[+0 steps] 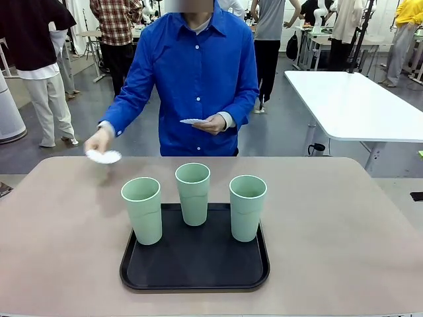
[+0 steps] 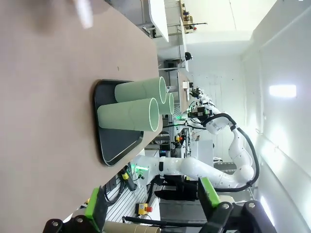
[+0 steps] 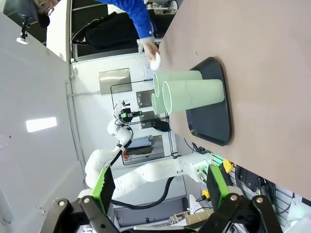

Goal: Place coasters on the table and set cups on them.
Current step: Pick up one Reusable plastic cup and place it on a coaster set by the human.

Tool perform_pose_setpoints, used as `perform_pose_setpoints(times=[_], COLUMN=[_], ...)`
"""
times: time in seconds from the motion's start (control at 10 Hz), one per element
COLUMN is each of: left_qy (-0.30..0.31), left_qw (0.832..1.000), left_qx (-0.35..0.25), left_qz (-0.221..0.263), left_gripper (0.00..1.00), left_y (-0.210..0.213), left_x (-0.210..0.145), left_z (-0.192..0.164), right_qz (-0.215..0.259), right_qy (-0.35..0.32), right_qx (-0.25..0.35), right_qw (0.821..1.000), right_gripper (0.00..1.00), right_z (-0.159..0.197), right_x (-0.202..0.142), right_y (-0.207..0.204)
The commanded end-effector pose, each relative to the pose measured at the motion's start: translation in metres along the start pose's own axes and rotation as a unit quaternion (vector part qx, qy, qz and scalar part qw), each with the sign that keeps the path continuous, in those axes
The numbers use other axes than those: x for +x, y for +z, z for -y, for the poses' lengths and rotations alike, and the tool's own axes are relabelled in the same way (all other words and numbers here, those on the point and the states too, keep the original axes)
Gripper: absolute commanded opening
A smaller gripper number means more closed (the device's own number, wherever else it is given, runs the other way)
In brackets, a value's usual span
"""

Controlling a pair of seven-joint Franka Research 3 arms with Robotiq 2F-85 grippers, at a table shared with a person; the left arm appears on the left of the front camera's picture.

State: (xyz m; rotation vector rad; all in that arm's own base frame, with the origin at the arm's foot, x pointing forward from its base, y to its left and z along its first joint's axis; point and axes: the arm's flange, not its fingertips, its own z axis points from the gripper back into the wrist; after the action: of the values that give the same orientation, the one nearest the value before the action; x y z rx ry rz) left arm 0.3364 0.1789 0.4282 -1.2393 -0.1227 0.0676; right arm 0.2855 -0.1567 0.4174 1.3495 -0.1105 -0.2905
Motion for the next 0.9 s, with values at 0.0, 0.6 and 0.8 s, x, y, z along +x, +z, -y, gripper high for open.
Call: perform_pose_setpoints(times=[0.0,0.6,0.8], left_qy=[-0.003,-0.003,-0.003], left_qw=[1.0,1.0,1.0], left_qx=[-0.006,-0.006,-0.006], left_qz=[0.0,0.0,0.0], left_gripper=[1.0,1.0,1.0], left_y=[0.0027,0.0027,0.0027], left_x=[-0.0021,-0.0021,-0.0021], left_z=[0.0008,0.0008,0.0008], right_qz=[0.008,0.008,0.008], right_qy=[0.0,0.0,0.0], right_qx=[0.009,0.009,0.009], right_qw=[1.0,1.0,1.0], right_gripper=[1.0,1.0,1.0], right_z=[0.0,0.0,0.0], right_x=[0.0022,0.0022,0.0022], right_y=[0.001,0.001,0.001])
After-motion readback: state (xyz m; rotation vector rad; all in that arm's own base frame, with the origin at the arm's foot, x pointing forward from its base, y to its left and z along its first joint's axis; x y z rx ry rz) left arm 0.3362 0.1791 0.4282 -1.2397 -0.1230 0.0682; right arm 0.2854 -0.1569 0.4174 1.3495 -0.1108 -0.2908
